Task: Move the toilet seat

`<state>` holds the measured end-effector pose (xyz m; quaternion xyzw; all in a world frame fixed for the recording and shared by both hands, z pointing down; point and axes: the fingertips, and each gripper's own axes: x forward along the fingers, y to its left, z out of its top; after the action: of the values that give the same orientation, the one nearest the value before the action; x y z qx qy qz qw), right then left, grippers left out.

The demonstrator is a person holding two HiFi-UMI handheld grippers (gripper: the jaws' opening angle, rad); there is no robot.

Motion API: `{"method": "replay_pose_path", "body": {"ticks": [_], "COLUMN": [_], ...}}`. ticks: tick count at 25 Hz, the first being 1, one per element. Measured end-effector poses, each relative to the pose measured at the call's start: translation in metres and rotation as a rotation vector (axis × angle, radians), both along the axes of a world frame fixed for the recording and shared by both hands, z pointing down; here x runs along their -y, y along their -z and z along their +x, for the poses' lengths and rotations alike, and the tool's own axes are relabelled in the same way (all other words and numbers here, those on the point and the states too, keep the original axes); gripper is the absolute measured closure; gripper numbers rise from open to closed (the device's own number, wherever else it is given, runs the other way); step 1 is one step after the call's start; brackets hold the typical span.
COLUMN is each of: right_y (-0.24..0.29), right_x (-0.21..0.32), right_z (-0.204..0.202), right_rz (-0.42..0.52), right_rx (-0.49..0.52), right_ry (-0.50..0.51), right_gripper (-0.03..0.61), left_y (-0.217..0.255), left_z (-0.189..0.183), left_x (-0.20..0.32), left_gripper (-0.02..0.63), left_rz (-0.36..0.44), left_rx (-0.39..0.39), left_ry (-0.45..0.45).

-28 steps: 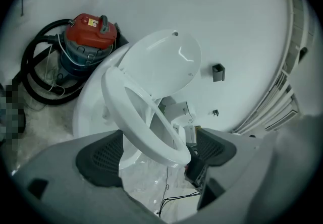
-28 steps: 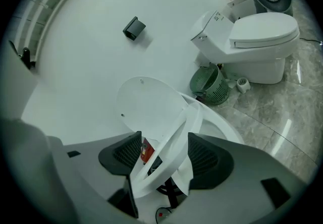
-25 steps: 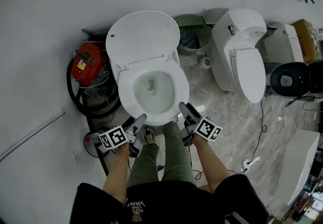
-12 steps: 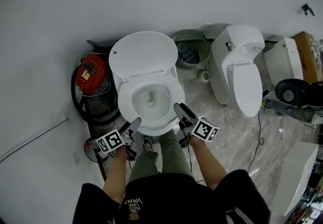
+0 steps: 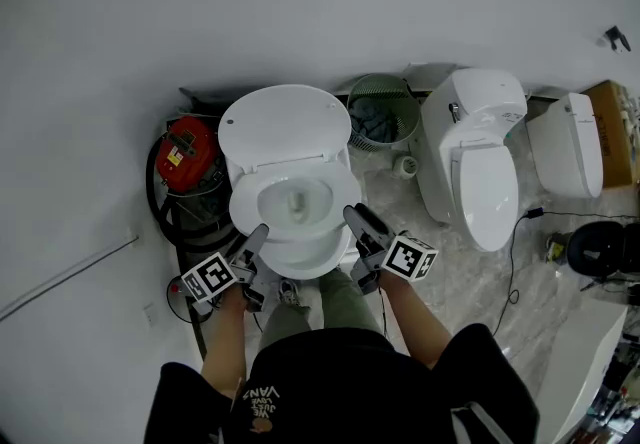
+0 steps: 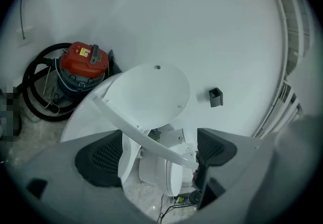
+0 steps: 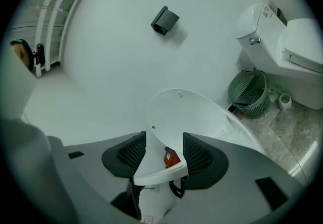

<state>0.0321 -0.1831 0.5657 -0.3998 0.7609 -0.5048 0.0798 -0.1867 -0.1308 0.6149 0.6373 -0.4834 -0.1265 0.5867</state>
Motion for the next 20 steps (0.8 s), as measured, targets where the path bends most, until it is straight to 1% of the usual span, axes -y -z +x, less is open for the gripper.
{"method": "replay_pose_path", "body": {"ticks": [4,8,16,20], "right_y": [0.004,0.002,0.01,0.016], "right_x": [0.008,0.013,0.03,0.039], "right_z": [0.004,0.013,0.029,0.038], "right_rz": [0.0,-0.012,0.007,0.023], "right_rx": [0.004,-0.007,-0.03,-0.05], "right_ry": [-0.003,-0.002,0.02,0.017], "right_gripper": [0.377,0.387,0.403,0.413], "left_y": [0.013,0.024,0.039,0.044], "left_z": [-0.005,-0.008,-0.014,-0.013], "left_x": [0.017,0.037,0.073,0.087], "left_gripper": [0.152,0.152,0.152,0.15], "left_rz": [0.029,0.064,0.115,0.135], "left_rx": [0.0,0.018,0.091,0.121], "left_ry": [0.036,0.066,0.137,0.138]}}
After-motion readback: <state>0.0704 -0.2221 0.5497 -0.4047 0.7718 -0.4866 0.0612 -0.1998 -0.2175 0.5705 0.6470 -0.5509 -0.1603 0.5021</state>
